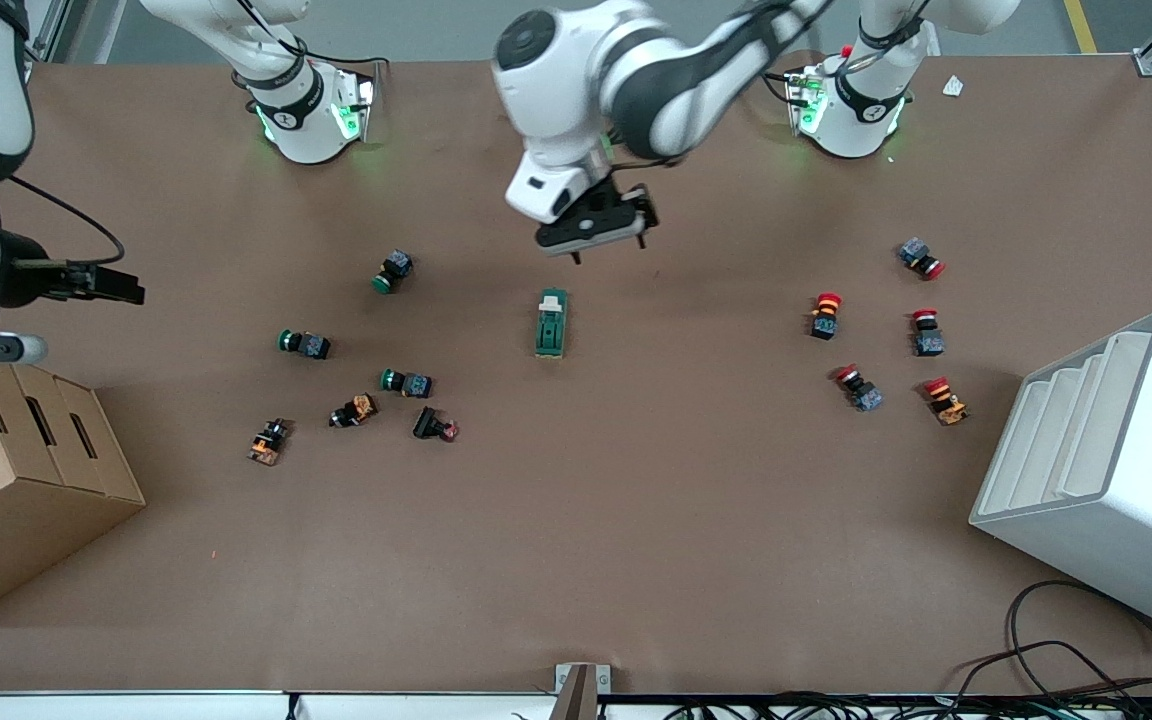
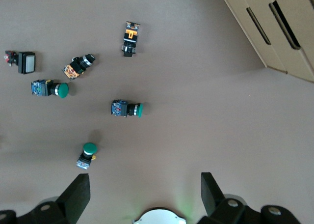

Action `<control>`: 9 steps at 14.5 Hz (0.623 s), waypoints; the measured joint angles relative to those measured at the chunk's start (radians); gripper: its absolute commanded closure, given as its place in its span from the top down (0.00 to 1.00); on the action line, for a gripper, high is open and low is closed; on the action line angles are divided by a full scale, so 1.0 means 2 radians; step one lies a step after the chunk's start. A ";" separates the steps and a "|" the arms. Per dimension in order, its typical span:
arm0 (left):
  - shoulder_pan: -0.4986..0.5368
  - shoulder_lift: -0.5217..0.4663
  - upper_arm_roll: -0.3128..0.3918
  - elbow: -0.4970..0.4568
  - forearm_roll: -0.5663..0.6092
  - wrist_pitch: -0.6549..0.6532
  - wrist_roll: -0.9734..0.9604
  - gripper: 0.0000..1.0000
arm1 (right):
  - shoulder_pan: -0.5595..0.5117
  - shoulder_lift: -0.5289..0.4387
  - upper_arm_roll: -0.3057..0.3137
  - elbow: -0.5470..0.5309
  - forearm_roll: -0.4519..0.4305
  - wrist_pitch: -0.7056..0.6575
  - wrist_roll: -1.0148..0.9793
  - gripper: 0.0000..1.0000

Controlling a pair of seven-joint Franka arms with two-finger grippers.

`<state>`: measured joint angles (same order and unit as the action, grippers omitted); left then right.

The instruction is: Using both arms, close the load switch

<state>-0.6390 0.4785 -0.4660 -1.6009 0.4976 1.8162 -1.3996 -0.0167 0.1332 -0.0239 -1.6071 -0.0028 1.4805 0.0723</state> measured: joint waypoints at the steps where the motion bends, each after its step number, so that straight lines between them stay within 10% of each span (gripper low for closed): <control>1: -0.017 0.019 0.000 -0.001 0.020 0.010 -0.031 0.99 | 0.009 0.001 0.001 0.000 0.001 0.000 0.041 1.00; 9: -0.112 0.113 0.000 -0.010 0.177 0.069 -0.230 0.97 | 0.157 0.063 0.008 -0.011 0.077 0.106 0.378 1.00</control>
<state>-0.8631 0.7038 -0.4666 -1.6207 0.8508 1.9540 -1.8604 0.2973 0.2584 -0.0069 -1.6284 0.1506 1.6920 0.8288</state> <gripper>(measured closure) 0.022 0.000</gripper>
